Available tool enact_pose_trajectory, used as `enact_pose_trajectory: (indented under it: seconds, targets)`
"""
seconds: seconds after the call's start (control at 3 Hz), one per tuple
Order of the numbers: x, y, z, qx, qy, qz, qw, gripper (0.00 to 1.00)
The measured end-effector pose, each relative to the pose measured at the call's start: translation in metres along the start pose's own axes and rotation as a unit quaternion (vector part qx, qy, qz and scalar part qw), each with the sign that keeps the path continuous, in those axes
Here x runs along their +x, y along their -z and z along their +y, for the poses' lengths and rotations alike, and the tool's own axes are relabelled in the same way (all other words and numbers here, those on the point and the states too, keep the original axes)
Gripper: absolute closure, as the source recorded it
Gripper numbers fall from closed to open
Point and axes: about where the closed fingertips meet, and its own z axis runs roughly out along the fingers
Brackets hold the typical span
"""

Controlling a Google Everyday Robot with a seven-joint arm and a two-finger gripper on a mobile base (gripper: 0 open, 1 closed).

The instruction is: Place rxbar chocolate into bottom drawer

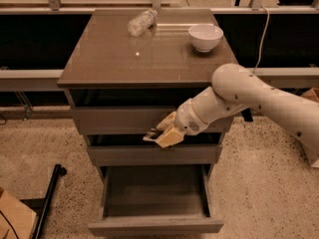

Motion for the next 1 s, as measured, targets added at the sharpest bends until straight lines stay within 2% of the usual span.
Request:
enact_pose_trajectory:
  seconds: [0.33,1.0]
  targets:
    - [0.032,-0.02,-0.001,-0.006,-0.001,-0.007,1.0,1.0]
    - [0.109,-0.061,-0.006,-0.003,-0.031,-0.022,0.9993,1.0]
